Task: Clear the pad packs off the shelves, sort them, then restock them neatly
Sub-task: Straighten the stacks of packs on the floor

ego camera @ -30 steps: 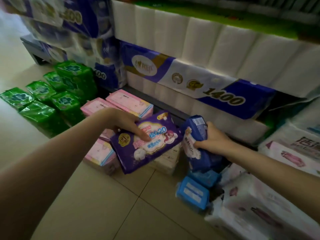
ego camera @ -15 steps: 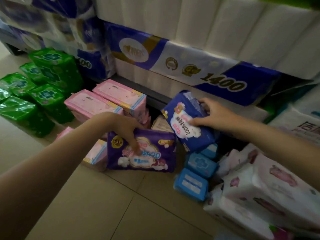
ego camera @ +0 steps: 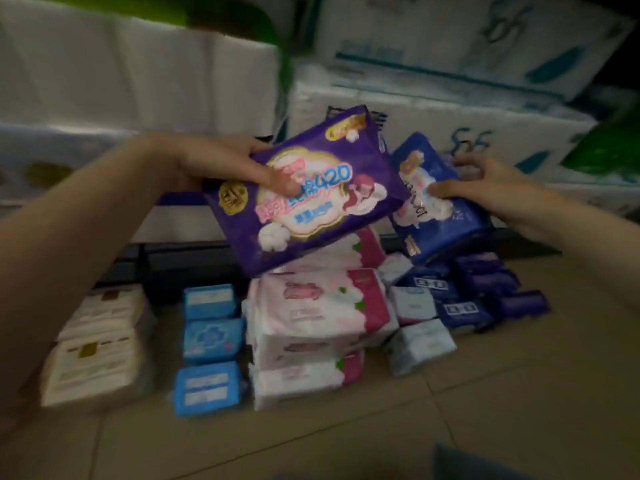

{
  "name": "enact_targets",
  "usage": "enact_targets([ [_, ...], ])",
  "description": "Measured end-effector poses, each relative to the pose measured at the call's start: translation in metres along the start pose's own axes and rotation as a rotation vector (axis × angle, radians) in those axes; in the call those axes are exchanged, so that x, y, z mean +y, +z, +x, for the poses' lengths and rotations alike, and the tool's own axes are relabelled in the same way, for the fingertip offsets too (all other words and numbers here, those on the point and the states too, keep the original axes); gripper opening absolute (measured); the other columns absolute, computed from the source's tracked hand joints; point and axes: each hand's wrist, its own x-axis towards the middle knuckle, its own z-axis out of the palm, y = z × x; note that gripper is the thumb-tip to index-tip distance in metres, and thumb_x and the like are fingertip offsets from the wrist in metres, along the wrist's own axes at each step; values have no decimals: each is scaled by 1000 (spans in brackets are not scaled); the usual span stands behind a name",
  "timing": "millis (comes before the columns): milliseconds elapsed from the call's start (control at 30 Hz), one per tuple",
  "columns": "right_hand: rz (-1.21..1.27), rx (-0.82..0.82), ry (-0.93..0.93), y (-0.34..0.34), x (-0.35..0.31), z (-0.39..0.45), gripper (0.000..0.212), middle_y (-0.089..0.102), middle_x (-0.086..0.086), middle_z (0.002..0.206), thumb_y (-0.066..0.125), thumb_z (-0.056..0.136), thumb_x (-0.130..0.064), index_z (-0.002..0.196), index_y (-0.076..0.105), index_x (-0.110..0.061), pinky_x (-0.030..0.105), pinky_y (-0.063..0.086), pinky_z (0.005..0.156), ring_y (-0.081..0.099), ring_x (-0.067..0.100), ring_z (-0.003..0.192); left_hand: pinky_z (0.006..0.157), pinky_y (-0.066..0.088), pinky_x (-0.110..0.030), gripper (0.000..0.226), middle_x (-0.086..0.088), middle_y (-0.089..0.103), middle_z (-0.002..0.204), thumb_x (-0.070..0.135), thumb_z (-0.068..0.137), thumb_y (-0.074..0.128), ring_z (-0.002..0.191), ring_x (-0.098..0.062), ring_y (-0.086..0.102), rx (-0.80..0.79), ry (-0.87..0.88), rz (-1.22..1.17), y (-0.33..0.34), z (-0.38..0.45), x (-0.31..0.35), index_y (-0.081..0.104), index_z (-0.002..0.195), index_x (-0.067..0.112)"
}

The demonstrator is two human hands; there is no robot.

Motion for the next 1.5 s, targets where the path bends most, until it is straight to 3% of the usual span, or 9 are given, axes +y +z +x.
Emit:
enact_targets([
  [133,-164,-57,52,-30,55,13,57,58,9,114,73,80,-22,129,46,-15,29,44,75,58,18,85,61,59,-30,39,-4,75,87,29,60,80,74,-19,72,96,-1,202,54,41,37,69,97,21],
  [367,-1063,-394,-33,-90,178,34,68,46,9,139,71,83,-26,140,36,-11,25,37,94,47,24,123,53,49,-11,31,12,70,78,34,64,83,60,0,64,212,107,526,145,100,67,65,89,28],
  [567,-870,-720,25,-68,317,35,70,39,5,143,65,87,-19,145,26,-22,28,40,97,44,21,124,71,49,-25,45,0,68,96,41,67,80,83,-16,64,142,13,733,210,158,66,66,102,17],
  [833,-1096,-310,-372,-4,389,43,47,28,3,148,45,96,-14,141,33,-20,38,24,107,23,25,136,63,43,-22,41,1,66,91,38,69,80,76,-13,59,85,-175,862,244,219,45,64,102,20],
  [933,-818,-240,-325,-16,395,51,44,35,9,142,50,95,-19,138,40,-15,35,30,103,32,26,131,63,46,-17,46,2,68,92,39,68,80,77,-12,62,19,-204,843,261,242,41,64,106,20],
  [1000,-111,-132,-158,-49,378,57,36,50,10,128,56,93,-18,128,51,-11,28,37,93,46,22,118,62,45,-15,41,5,67,94,39,69,80,79,-10,61,-39,-202,851,276,254,41,62,103,25],
  [1100,687,-381,10,-100,348,60,27,59,-3,111,54,93,-18,120,51,-19,19,44,87,54,9,107,62,46,-10,30,10,65,91,35,71,79,76,-3,61,-188,-219,828,305,276,48,59,93,33],
  [1233,-30,-753,-81,-122,333,62,67,53,-11,120,76,76,-25,134,42,-23,10,50,73,55,7,108,69,52,-16,29,15,66,87,38,73,77,80,-6,66,-342,-222,785,344,300,66,59,94,33],
  [1500,-819,-722,-66,-172,414,67,68,50,-1,123,77,74,-20,132,43,-22,27,38,90,46,20,116,99,39,-36,50,-5,44,138,39,91,54,127,-27,43,-285,-37,1281,387,341,22,44,135,18],
])
